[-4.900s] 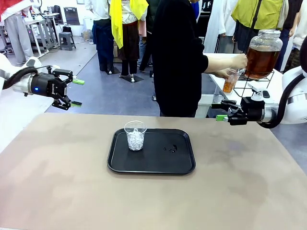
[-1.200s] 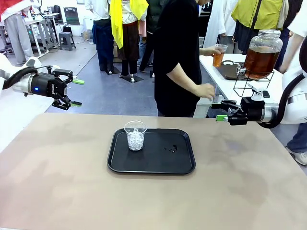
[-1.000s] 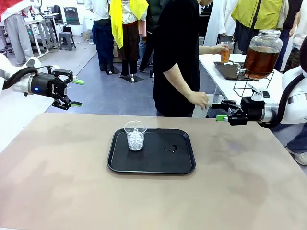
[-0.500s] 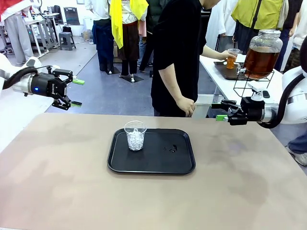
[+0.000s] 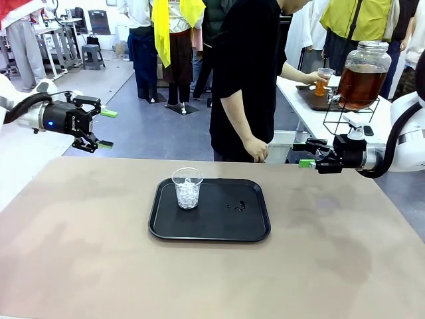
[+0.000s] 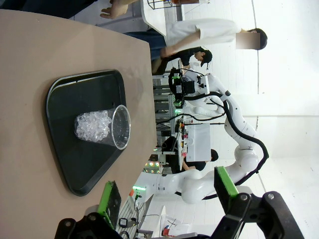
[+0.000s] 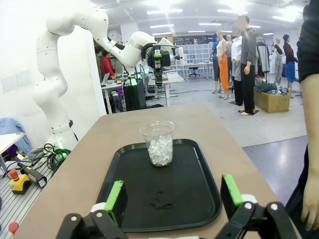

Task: Pour the drink into the iced cup.
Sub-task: Pick up the iced cup indicated by the human and present it to them.

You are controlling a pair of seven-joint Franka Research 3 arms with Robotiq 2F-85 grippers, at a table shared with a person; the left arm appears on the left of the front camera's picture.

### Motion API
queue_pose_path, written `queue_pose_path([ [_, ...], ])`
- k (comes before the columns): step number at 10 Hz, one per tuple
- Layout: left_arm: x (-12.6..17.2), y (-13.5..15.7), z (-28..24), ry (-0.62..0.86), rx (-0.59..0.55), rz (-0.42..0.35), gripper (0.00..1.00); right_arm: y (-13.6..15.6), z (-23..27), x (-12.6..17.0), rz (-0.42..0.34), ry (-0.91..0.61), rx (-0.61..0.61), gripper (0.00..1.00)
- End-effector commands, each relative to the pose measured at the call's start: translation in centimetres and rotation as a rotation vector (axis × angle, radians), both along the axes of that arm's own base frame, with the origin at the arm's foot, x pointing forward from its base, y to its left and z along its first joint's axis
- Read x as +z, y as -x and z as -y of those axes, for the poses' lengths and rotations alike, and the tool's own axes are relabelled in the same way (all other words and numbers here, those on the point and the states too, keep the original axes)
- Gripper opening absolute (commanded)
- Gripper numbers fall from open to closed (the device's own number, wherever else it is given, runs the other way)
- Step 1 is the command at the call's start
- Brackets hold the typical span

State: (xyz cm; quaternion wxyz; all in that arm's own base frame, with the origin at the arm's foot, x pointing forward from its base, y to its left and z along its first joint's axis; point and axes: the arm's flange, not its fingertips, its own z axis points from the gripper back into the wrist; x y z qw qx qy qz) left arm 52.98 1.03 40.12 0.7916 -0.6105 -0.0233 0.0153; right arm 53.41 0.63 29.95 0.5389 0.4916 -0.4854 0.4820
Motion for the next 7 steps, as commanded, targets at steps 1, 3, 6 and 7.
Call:
queue_pose_path([
  [1,0.09,0.15,0.05,-0.002,0.002,0.0,1.0,-0.16,-0.24,0.32,0.003,0.001,0.004,1.0],
  [3,0.09,0.15,0.05,-0.002,0.002,0.0,1.0,-0.16,-0.24,0.32,0.003,0.001,0.004,1.0],
  [6,0.09,0.15,0.05,-0.002,0.002,0.0,1.0,-0.16,-0.24,0.32,0.003,0.001,0.004,1.0],
  [7,0.09,0.15,0.05,-0.002,0.002,0.0,1.0,-0.16,-0.24,0.32,0.003,0.001,0.004,1.0],
])
